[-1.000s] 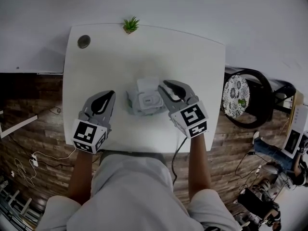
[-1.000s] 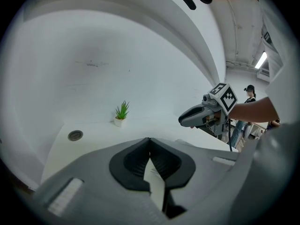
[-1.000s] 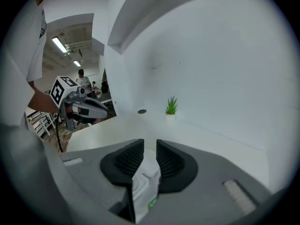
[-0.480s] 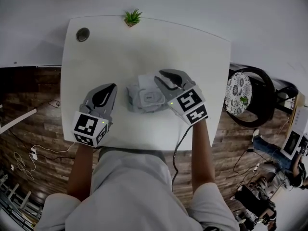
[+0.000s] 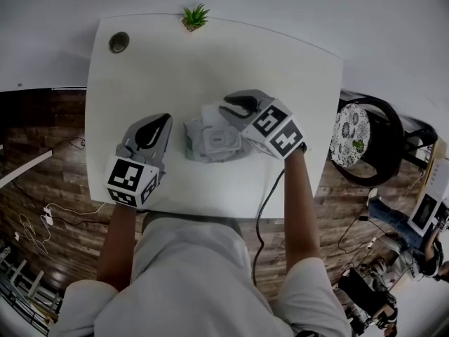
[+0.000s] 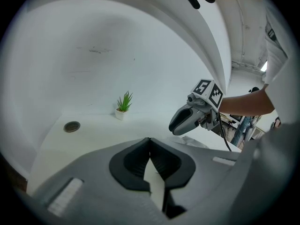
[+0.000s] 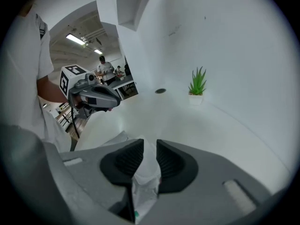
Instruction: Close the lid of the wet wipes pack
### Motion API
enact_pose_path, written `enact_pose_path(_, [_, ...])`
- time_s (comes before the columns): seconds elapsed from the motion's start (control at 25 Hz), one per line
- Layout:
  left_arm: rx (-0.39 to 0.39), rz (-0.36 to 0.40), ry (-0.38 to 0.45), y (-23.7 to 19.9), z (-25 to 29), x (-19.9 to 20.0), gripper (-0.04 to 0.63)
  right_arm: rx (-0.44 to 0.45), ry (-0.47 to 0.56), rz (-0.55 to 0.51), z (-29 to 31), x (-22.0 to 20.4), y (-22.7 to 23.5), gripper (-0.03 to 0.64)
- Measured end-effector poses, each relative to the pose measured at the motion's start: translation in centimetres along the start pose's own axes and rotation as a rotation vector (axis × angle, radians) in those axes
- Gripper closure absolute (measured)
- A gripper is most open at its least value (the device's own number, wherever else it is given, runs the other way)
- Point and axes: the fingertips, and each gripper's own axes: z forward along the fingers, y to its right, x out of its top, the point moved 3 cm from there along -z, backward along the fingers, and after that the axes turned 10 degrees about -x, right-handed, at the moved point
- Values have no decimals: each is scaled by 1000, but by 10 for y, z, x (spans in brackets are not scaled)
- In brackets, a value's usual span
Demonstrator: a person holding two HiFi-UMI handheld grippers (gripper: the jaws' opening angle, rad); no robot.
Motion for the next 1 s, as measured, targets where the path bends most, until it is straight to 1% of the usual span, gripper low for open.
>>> enact_pose_path(0.04, [0, -1, -2, 0, 1, -1, 595, 24, -12, -7, 2, 0, -1, 515])
enact_pose_path(0.08, [0, -1, -5, 1, 2, -2, 595, 45, -22, -15, 5, 0, -2, 484])
enact_pose_path(0.16, [0, -4, -11, 1, 5, -4, 595, 74, -42, -32, 11, -1, -2, 483])
enact_pose_path(0.36, [-5, -7, -27, 3, 9, -10, 595, 106, -82, -58, 26, -3, 4, 483])
enact_pose_path(0.6, [-7, -11, -37, 5, 14, -12, 595, 201, -148, -66, 34, -12, 1, 483])
enact_pose_path(0.68, [-12, -12, -35, 6, 16, -13, 595, 209, -151, -69, 36, -13, 2, 483])
enact_pose_path(0.84, [-23, -8, -40, 10, 18, -14, 595, 173, -114, -59, 37, -9, 8, 483])
enact_pose_path(1.0, [-25, -7, -39, 11, 17, -14, 595, 224, -141, -42, 40, -13, 2, 483])
